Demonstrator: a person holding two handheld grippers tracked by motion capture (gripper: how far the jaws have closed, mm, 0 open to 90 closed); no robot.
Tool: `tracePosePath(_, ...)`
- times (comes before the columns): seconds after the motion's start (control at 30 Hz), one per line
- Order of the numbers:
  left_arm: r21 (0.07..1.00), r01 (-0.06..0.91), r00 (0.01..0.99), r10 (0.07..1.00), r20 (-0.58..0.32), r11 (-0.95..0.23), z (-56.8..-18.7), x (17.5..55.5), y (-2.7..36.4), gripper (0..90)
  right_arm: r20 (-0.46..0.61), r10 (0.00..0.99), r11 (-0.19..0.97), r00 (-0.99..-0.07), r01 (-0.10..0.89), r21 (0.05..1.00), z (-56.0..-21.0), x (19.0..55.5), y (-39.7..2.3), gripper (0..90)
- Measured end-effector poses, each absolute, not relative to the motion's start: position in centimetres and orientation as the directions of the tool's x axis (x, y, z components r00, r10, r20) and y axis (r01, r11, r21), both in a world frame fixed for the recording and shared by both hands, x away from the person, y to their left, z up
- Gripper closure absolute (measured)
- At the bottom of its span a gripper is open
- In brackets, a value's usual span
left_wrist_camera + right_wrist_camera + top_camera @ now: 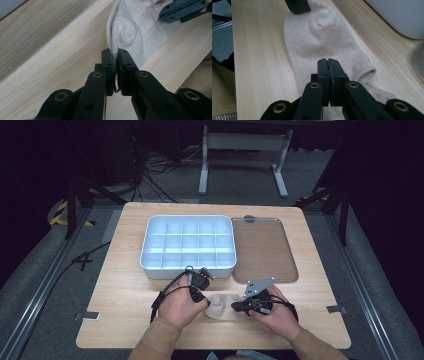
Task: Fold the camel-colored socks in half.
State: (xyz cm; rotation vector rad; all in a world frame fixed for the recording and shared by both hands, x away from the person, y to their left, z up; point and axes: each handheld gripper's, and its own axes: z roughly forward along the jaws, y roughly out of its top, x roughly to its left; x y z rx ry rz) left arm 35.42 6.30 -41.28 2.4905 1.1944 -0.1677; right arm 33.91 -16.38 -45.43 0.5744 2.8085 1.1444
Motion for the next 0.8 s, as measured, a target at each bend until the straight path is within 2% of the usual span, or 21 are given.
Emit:
tracePosePath(0.23,0.287,0.774,0.631,0.725,-0.275,-0.564,-40.8,35.3,6.6,85.0,0.08,0.354,0.682,-0.932,0.316,0.659,-46.7,33.9,-15.7,89.4)
tracePosePath(0.37,0.291,0.776,0.628,0.724,-0.284,-0.56,-40.7,35.4,6.9,85.0,0.053,0.35,0.696,-0.935,0.298,0.653,-46.6,33.6,-15.5,89.5)
tracePosePath(0.53,0.265,0.78,0.626,0.724,-0.29,-0.568,-40.6,35.3,6.9,84.9,0.077,0.345,0.677,-0.935,0.305,0.67,-46.3,33.7,-15.8,89.2)
tracePosePath(0.8,0.229,0.796,0.606,0.743,-0.284,-0.561,-40.2,35.6,7.6,84.8,0.074,0.446,0.643,-0.892,0.377,0.667,-44.9,34.5,-19.7,89.3)
